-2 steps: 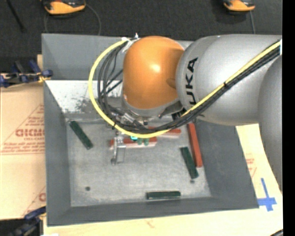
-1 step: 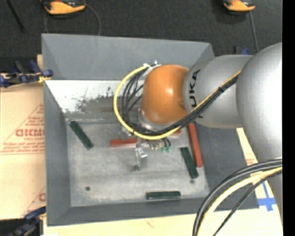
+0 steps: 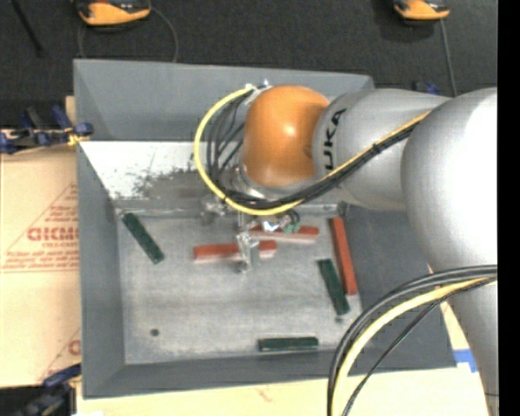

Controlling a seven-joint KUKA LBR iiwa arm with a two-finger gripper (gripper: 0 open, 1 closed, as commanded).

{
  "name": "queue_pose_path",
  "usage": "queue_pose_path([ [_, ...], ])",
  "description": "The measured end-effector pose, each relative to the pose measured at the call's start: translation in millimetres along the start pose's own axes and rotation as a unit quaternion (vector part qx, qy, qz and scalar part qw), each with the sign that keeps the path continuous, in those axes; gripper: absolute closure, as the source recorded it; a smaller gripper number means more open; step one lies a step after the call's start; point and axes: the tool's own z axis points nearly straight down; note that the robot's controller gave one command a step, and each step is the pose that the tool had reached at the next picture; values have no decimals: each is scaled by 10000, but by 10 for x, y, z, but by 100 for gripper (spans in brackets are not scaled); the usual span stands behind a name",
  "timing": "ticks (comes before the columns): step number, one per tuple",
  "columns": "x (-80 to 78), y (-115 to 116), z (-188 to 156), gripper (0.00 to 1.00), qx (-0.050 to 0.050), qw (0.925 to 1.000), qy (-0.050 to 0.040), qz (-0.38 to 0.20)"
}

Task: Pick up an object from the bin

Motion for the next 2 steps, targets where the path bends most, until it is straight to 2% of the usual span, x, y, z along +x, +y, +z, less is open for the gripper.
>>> queue_pose_path([
  [1, -2, 15, -3, 100, -20, 10000, 0, 14],
  [2, 57, -113, -1766, 100, 19, 10000, -37, 25],
])
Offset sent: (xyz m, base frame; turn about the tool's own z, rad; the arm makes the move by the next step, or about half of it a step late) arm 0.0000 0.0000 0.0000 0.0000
